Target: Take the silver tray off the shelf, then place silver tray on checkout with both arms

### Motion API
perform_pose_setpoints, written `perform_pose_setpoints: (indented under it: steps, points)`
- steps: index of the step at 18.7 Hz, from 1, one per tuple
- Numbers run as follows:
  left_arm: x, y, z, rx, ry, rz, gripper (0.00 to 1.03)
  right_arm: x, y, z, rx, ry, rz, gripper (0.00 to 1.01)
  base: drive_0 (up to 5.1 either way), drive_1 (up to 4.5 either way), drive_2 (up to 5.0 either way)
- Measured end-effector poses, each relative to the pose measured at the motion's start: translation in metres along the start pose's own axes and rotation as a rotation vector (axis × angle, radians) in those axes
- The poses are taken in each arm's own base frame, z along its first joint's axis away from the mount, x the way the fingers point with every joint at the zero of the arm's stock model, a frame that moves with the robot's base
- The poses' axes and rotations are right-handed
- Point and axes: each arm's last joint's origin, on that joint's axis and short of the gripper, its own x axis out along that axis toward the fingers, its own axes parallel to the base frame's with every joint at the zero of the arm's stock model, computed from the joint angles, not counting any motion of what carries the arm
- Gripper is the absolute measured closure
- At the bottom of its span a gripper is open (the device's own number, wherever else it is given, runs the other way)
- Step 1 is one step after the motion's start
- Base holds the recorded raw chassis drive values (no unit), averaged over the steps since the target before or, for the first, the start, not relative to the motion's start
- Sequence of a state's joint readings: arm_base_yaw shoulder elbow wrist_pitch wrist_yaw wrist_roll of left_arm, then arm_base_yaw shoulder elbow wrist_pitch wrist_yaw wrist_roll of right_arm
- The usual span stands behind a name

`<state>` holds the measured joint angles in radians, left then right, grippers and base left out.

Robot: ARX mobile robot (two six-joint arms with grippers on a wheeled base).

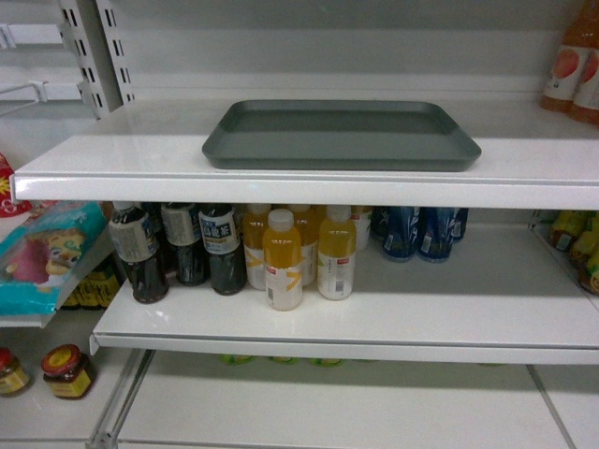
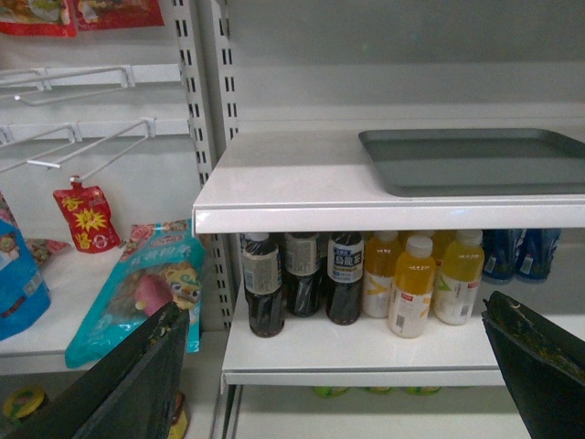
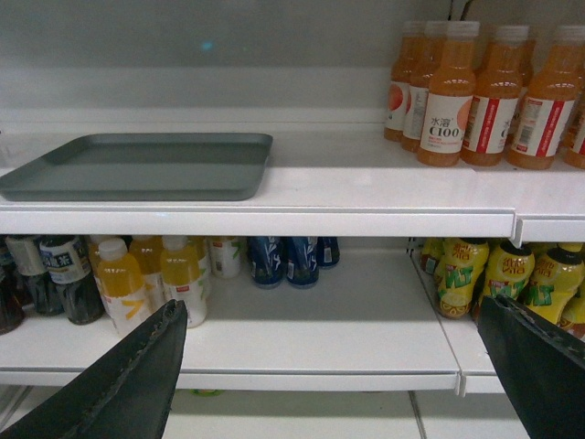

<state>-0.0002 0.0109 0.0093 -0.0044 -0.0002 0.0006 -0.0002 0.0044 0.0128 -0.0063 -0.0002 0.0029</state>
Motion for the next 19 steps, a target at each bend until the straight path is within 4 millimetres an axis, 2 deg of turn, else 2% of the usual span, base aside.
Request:
perform_pose_setpoints:
  steps: [19]
  points:
    - [0.0000,0.0000,0.0000,0.000,0.000,0.000,0.05,0.0000,0.0000,0.0001,0.000,-0.001,0.000,0.03,0.0,0.00,0.0]
